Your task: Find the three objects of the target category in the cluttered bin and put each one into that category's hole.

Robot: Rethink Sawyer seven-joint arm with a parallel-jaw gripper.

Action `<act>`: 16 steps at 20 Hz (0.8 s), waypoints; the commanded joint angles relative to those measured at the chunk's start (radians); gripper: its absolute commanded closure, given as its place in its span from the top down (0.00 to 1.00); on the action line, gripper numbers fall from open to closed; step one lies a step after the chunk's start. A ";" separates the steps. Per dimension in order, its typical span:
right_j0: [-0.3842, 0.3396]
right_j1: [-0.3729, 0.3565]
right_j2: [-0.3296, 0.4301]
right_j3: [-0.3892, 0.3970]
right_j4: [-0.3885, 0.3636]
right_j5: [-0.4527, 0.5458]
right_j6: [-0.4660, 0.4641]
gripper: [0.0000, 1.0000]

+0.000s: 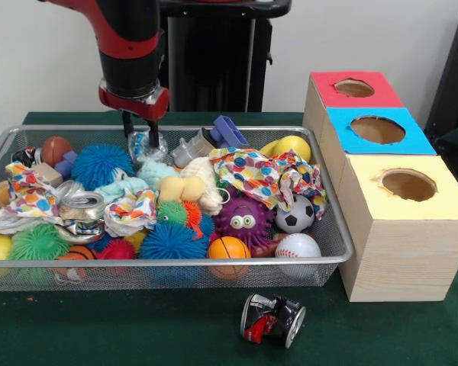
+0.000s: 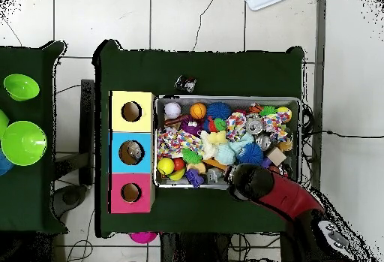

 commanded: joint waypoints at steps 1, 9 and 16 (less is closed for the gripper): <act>0.004 -0.018 0.080 0.029 -0.017 0.206 0.021 0.00; 0.015 -0.066 0.079 0.043 -0.016 0.263 0.030 0.00; 0.024 -0.095 0.079 0.051 -0.012 0.308 0.042 0.00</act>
